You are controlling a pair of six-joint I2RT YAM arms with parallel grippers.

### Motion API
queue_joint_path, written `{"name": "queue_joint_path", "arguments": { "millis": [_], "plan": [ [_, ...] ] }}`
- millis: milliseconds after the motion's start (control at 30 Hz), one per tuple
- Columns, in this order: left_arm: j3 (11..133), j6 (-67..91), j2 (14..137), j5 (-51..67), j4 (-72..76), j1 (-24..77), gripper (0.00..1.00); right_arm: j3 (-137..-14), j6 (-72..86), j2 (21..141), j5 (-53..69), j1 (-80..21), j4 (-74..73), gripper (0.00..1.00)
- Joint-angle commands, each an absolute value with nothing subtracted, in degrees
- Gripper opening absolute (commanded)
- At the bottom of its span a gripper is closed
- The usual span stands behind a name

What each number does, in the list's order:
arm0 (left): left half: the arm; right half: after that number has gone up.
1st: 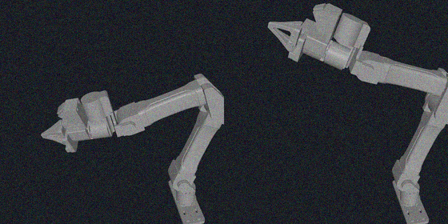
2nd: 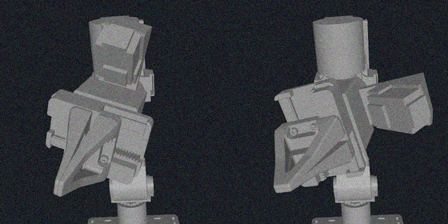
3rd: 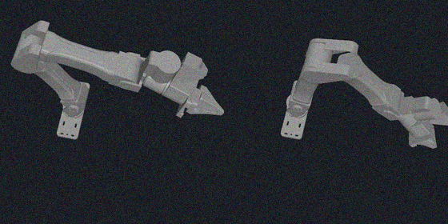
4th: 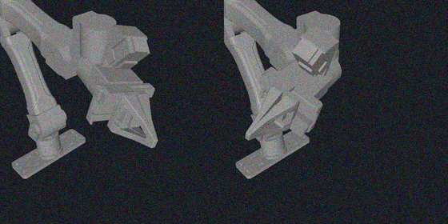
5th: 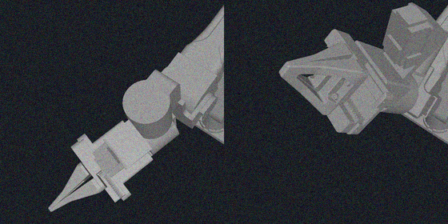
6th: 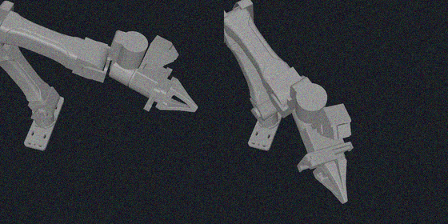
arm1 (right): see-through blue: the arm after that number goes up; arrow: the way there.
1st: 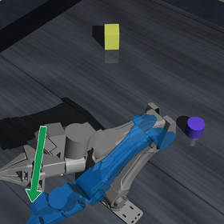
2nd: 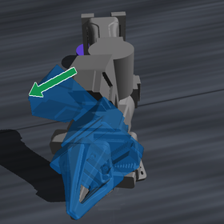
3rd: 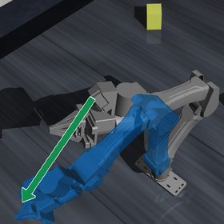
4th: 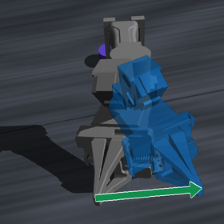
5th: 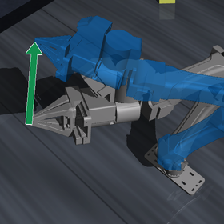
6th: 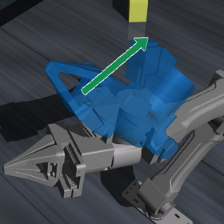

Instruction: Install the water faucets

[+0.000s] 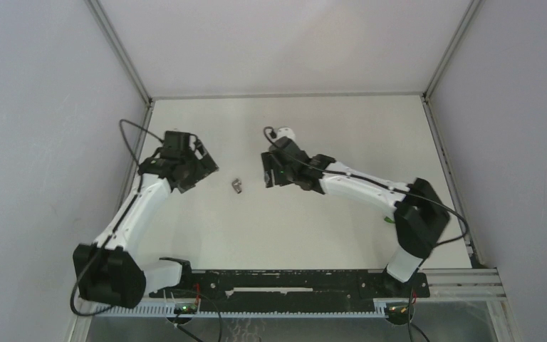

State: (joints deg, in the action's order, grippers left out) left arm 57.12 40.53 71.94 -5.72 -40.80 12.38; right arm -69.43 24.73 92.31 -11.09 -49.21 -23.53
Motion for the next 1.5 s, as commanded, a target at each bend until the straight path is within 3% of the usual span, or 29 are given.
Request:
{"name": "queue_joint_path", "arguments": {
  "millis": [0,133,300,567,900,1133,1467],
  "plan": [
    [56.86,41.08,64.56,0.86,-44.76,0.78,0.91,-82.94,24.77,104.77,-15.96,-55.39,-23.51,0.71],
    [57.64,41.76,61.13,2.38,-47.7,-8.66,0.93,-99.18,26.44,117.95,-14.8,-58.04,-32.75,0.7],
    [57.95,41.62,59.36,2.48,-48.58,-11.72,0.93,-113.27,25.34,129.26,-16.89,-60.68,-38.72,0.62],
    [56.27,40.37,58.91,3.67,-48.64,-11.85,0.93,-122.74,25.62,138.23,-18.41,-60.29,-42.39,0.52],
    [55.43,39.67,59.06,6.14,-47.4,-11.83,0.93,-118.21,22.64,134.94,-19.94,-60.14,-38.16,0.53],
    [54.53,39.29,58.97,6.86,-46.7,-11.82,0.93,-110.17,13.89,130.44,-20.43,-59.57,-29.81,0.65],
    [53.4,39.21,57.69,7.88,-46.12,-11.85,0.93,-109.04,4.25,131.16,-9.75,-56.26,-25.79,0.64]
  ]
}}
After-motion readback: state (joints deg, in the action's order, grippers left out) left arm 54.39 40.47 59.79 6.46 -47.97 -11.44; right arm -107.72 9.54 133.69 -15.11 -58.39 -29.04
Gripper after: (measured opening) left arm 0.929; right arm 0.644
